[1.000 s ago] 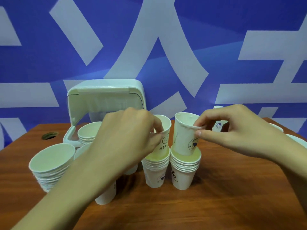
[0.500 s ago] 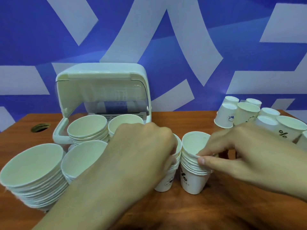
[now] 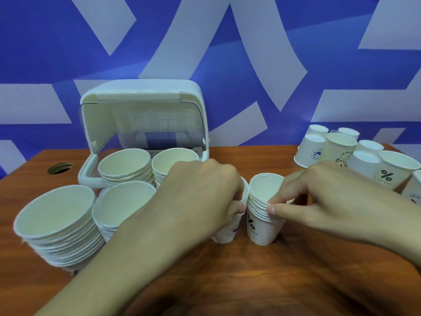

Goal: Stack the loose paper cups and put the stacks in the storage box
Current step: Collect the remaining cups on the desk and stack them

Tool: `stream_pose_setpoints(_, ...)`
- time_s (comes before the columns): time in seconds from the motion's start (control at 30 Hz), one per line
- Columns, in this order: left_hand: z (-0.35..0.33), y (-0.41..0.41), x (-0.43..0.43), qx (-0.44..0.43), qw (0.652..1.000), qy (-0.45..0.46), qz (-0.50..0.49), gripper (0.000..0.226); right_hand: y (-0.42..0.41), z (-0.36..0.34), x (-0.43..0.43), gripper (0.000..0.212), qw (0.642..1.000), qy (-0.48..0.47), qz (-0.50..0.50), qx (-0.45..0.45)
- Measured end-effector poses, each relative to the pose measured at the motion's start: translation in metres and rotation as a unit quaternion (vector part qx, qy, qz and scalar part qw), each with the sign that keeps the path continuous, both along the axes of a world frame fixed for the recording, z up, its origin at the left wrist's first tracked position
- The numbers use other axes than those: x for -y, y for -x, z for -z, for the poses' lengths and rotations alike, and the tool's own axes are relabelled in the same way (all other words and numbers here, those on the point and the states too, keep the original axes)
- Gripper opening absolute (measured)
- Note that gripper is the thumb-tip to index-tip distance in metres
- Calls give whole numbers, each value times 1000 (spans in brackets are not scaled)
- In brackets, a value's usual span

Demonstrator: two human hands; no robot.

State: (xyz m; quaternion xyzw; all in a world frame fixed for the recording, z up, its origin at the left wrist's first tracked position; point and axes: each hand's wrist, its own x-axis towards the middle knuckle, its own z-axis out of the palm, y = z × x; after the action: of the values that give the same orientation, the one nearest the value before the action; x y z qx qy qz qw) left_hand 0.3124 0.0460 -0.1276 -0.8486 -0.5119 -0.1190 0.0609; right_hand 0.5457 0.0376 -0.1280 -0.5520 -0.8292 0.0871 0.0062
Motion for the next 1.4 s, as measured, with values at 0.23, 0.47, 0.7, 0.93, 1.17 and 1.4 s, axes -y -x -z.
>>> stream_pose_setpoints(0.23, -5, -2, -1, -41, 999, -25, 0, 29, 24, -12, 5, 15, 997, -24, 12, -76)
stream_pose_setpoints(0.47, -3, -1, -5, -46, 998, -23, -20, 27, 24, -8, -1, 15, 994, -39, 10, -101)
stream_pose_setpoints(0.7, -2, -2, -8, -65, 997, -14, -26, 28, 23, -6, -3, 17, 993, -54, 10, -101)
stream_pose_setpoints(0.93, -3, -4, -8, -87, 996, -12, -24, 28, 23, -6, -2, 17, 994, -43, 16, -103)
stream_pose_setpoints(1.17, -2, -6, -12, -46, 998, 38, -35, 28, 22, -2, -6, 25, 995, -68, 2, -69)
stream_pose_setpoints(1.4, -49, -74, -4, -84, 989, -124, 8, 23, -32, -47, -9, 23, 963, -207, 76, -154)
